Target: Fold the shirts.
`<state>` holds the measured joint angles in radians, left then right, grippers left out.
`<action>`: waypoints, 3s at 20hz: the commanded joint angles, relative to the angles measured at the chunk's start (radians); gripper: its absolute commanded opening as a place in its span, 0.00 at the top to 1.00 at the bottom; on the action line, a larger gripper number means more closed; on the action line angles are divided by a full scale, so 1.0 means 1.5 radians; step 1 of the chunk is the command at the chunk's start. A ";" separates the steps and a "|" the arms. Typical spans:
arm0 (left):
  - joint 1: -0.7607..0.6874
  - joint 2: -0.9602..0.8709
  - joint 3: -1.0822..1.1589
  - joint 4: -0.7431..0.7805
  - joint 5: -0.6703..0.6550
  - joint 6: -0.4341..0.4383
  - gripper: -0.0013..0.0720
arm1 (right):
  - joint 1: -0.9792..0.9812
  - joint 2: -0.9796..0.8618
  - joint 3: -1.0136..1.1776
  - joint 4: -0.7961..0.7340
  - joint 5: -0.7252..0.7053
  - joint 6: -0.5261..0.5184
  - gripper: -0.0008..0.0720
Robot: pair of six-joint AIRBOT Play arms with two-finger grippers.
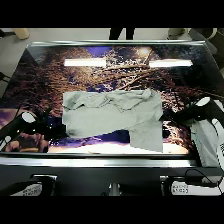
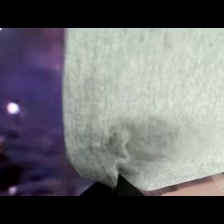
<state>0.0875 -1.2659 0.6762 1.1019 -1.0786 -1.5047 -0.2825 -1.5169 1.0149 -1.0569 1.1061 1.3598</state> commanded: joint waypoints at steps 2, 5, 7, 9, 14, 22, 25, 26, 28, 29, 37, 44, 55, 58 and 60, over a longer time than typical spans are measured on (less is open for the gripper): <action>-0.001 0.032 0.004 -0.007 -0.016 -0.004 0.95 | 0.032 -0.028 -0.002 0.009 -0.127 0.023 0.37; -0.001 0.052 0.010 -0.009 -0.014 -0.002 0.95 | 0.032 -0.029 0.005 0.018 -0.099 0.021 0.95; 0.000 0.067 0.047 -0.006 -0.025 0.011 0.95 | 0.032 -0.011 0.030 0.018 -0.028 -0.022 0.94; 0.003 0.099 0.129 0.015 -0.036 0.011 0.95 | 0.032 0.048 0.080 0.016 0.017 -0.045 0.95; 0.004 0.243 0.538 0.061 -0.020 0.032 0.95 | 0.032 0.325 0.354 -0.021 -0.052 -0.047 0.95; 0.004 0.389 0.861 0.094 0.020 -0.011 0.95 | 0.032 0.676 0.495 -0.260 -0.069 0.037 0.95; 0.004 0.388 0.861 0.121 -0.038 -0.009 0.95 | 0.032 0.681 0.495 -0.263 -0.025 0.046 0.95; 0.004 0.383 0.860 0.133 -0.055 -0.009 0.95 | 0.032 0.678 0.495 -0.263 -0.020 0.046 0.95; 0.004 0.367 0.859 0.144 -0.093 -0.009 0.95 | 0.032 0.665 0.495 -0.263 -0.008 0.046 0.95; 0.004 0.356 0.857 0.144 -0.118 -0.008 0.95 | 0.032 0.654 0.495 -0.263 0.006 0.046 0.95; 0.003 0.177 0.589 0.147 -0.187 0.029 0.95 | 0.032 0.336 0.448 -0.224 0.318 0.059 0.95; 0.003 -0.126 0.504 0.144 -0.010 0.026 0.95 | 0.034 -0.012 0.375 -0.061 0.092 0.108 0.95; 0.007 -0.416 0.788 0.139 0.035 0.026 0.95 | 0.104 -0.146 0.381 -0.031 -0.165 0.046 0.95; 0.016 -0.442 0.792 0.139 0.002 0.026 0.95 | 0.107 -0.146 0.373 -0.055 -0.016 0.095 0.95; 0.020 -0.450 0.792 0.139 -0.055 0.027 0.95 | 0.111 -0.146 0.358 -0.089 0.070 0.109 0.95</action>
<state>0.1085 -1.9079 1.8469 1.3132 -1.0782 -1.4654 -0.1287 -1.7325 1.5692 -1.1370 1.0351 1.4811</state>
